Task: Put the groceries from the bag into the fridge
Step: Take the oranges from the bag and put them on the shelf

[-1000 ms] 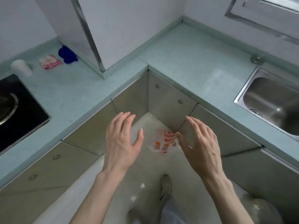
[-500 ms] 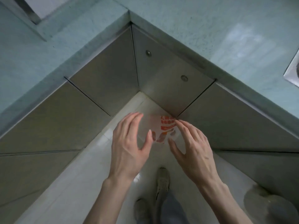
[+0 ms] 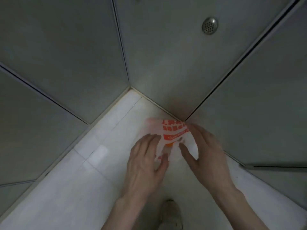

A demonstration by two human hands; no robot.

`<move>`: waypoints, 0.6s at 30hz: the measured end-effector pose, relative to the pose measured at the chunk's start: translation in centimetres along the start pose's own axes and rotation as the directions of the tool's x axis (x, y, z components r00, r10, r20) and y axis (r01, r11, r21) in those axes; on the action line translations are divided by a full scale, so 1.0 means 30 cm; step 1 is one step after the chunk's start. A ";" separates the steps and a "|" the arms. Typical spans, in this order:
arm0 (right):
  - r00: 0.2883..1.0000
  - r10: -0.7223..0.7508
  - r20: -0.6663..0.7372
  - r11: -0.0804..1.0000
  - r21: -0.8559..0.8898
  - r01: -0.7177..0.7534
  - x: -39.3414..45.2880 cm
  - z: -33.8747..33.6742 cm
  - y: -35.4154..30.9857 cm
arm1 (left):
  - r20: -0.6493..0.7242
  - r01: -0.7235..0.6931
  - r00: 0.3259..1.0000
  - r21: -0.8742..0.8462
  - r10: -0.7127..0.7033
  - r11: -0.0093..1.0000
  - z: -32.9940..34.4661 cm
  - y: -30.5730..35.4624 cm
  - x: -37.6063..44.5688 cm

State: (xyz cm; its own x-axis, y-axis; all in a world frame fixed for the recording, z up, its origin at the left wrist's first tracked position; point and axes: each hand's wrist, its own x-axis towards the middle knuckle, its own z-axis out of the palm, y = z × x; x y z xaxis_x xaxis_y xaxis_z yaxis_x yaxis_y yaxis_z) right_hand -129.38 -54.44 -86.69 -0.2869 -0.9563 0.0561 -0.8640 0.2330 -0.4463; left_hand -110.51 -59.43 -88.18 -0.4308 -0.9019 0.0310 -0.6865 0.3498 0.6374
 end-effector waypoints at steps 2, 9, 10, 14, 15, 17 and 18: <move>1.000 -0.020 -0.010 1.000 -0.010 0.019 0.012 0.097 0.062 | 0.042 -0.001 0.999 -0.016 0.002 1.000 0.111 -0.059 0.000; 0.999 0.028 -0.023 0.999 -0.021 -0.029 0.047 0.408 0.237 | 0.286 -0.145 0.949 0.024 0.132 0.989 0.407 -0.234 0.004; 0.999 0.039 -0.031 0.999 -0.009 -0.039 0.049 0.451 0.259 | 0.305 -0.155 0.942 0.018 0.142 0.988 0.442 -0.253 0.007; 0.996 0.088 -0.015 0.996 0.024 -0.087 0.053 0.585 0.322 | 0.339 -0.199 0.924 0.027 0.178 0.980 0.554 -0.319 0.020; 0.996 0.090 -0.011 0.996 0.028 -0.090 0.048 0.607 0.334 | 0.330 -0.205 0.927 0.048 0.178 0.978 0.576 -0.339 0.027; 0.997 0.083 0.003 0.996 0.035 -0.083 0.039 0.639 0.355 | 0.301 -0.216 0.937 0.098 0.178 0.971 0.601 -0.372 0.043; 0.997 0.072 0.019 0.997 0.040 -0.073 0.034 0.646 0.361 | 0.295 -0.209 0.941 0.131 0.164 0.969 0.600 -0.381 0.052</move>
State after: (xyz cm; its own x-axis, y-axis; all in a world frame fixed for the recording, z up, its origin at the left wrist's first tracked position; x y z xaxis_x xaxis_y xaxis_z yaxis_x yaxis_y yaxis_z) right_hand -131.00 -56.31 -108.79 -0.3405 -0.9402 0.0064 -0.8235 0.2950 -0.4845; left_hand -113.88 -60.27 -109.27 -0.6906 -0.7172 -0.0932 -0.6516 0.5610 0.5107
